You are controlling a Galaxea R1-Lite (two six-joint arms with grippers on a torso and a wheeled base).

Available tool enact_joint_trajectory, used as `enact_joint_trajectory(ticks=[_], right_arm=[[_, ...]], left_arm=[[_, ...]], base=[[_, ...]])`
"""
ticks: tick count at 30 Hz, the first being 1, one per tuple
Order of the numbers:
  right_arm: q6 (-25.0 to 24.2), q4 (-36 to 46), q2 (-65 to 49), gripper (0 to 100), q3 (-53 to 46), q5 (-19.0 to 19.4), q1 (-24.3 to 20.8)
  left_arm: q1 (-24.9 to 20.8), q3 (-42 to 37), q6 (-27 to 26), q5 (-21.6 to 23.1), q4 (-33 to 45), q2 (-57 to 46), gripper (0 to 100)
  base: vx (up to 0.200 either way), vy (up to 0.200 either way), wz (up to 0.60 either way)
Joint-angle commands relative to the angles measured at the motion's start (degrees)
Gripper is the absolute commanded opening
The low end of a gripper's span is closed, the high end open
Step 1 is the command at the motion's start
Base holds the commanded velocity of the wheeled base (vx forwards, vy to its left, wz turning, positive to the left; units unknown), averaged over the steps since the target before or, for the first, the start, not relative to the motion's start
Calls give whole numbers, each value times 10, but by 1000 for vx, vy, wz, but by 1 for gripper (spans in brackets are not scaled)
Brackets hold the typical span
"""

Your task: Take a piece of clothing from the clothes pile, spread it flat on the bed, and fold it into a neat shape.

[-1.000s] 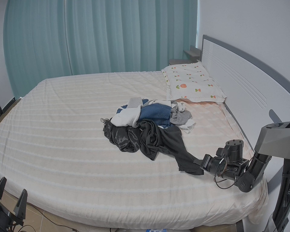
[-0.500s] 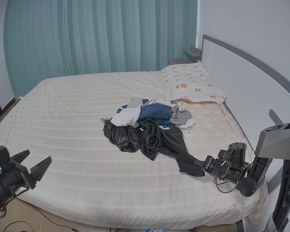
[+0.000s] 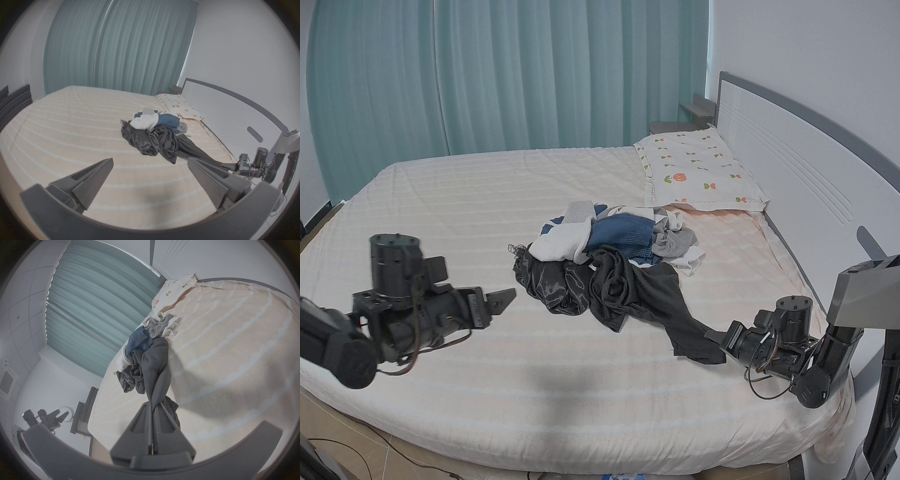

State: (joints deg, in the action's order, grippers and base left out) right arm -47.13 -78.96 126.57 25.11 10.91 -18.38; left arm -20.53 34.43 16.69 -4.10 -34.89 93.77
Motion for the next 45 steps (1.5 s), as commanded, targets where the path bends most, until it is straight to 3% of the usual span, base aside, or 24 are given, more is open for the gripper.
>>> enact_joint_trajectory(ticks=[1, 5, 13, 28, 45], right_arm=[[-8, -17, 4, 0, -4, 0, 9], [-9, -18, 5, 0, -4, -1, 9], [-8, -18, 3, 0, -9, -5, 10], [-7, -18, 4, 0, -11, -5, 7], [-7, -18, 4, 0, -4, -5, 20]], left_arm=[[-87, 248, 109, -9, -67, 383, 100], [-107, 342, 157, 6, -44, 442, 100], [-130, 536, 193, 9, 68, 539, 100], [-123, 724, 224, 17, 157, 637, 100], [-115, 739, 230, -8, 193, 642, 100]], base=[[0, 0, 0], [0, 0, 0], [0, 0, 0], [0, 0, 0], [0, 0, 0]])
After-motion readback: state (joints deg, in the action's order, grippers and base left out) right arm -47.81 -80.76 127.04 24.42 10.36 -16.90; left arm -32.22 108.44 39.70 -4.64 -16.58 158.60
